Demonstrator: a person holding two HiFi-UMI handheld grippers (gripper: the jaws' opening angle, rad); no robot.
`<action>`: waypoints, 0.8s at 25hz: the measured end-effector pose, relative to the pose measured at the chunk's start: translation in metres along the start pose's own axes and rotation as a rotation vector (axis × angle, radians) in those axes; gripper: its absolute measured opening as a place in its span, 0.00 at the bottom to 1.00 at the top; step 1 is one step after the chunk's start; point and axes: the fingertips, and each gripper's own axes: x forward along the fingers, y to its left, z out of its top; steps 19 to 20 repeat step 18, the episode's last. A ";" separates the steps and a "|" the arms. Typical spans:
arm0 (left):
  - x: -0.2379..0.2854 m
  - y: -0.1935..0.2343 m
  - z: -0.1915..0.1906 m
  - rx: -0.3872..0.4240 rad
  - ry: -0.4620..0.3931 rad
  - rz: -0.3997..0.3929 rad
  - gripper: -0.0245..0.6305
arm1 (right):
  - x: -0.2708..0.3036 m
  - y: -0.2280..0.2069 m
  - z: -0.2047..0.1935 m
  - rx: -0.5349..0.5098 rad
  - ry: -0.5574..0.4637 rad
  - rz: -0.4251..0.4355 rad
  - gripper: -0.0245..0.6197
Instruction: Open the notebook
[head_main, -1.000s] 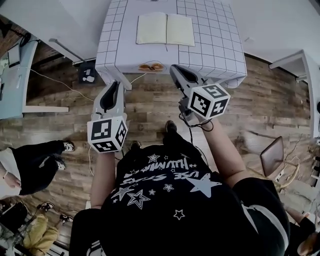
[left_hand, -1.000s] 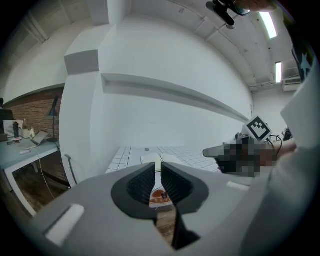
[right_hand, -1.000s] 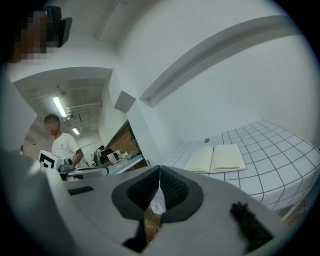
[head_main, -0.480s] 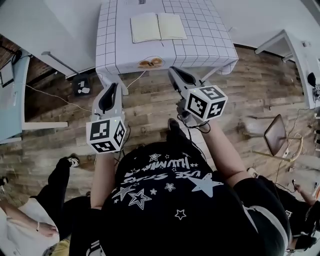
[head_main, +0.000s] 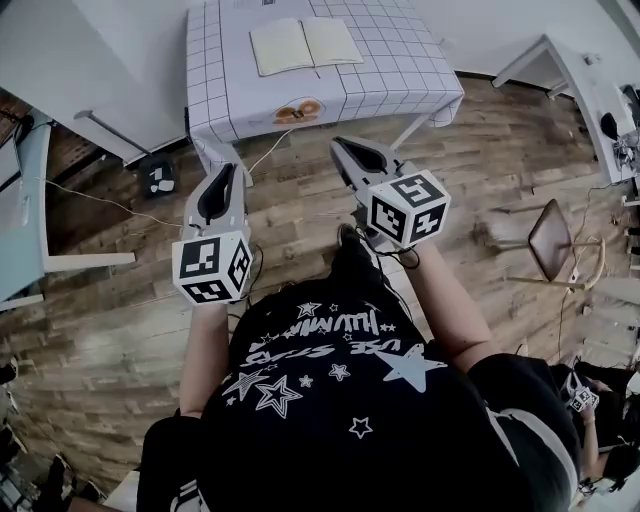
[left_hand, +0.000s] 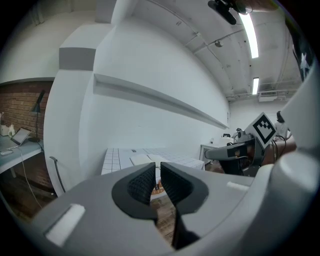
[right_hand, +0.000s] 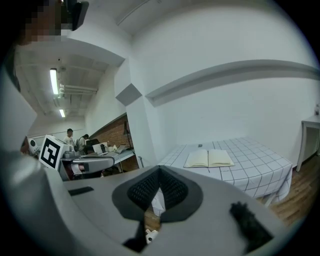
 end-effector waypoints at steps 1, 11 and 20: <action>-0.002 0.001 -0.001 0.001 -0.001 -0.002 0.10 | 0.000 0.003 -0.001 0.000 0.001 -0.001 0.06; -0.007 0.004 0.000 0.007 -0.004 -0.006 0.10 | 0.001 0.009 -0.003 0.003 0.009 -0.005 0.06; -0.004 0.005 0.000 0.003 -0.002 0.002 0.09 | 0.004 0.005 -0.004 0.008 0.019 0.002 0.06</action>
